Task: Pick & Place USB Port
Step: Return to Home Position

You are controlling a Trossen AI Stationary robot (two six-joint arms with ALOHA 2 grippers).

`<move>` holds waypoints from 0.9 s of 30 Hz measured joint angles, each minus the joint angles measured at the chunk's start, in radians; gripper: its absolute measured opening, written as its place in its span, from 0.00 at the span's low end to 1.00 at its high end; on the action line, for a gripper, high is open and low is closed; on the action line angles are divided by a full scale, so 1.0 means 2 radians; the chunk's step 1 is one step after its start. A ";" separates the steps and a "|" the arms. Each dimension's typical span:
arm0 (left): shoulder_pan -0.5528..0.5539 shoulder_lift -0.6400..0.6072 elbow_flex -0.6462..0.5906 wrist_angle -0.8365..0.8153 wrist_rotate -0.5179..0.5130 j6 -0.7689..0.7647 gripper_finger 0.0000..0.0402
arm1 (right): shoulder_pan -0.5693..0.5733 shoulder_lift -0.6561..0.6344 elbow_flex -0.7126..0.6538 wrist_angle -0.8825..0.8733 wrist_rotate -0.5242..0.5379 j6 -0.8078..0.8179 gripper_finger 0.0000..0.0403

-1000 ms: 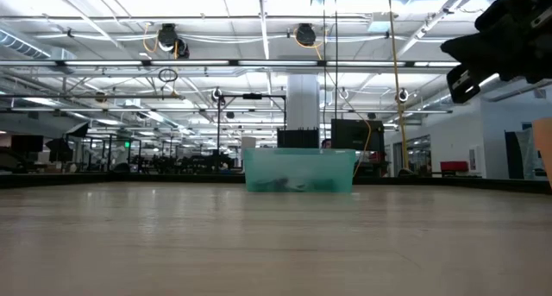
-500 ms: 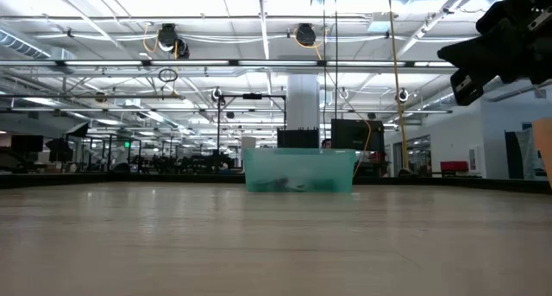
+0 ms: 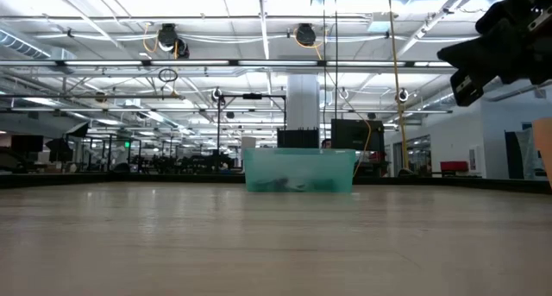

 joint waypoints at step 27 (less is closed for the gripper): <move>-0.075 -0.146 -0.001 -0.264 -0.040 0.237 0.00 | 0.000 0.000 0.000 0.022 0.000 0.000 0.00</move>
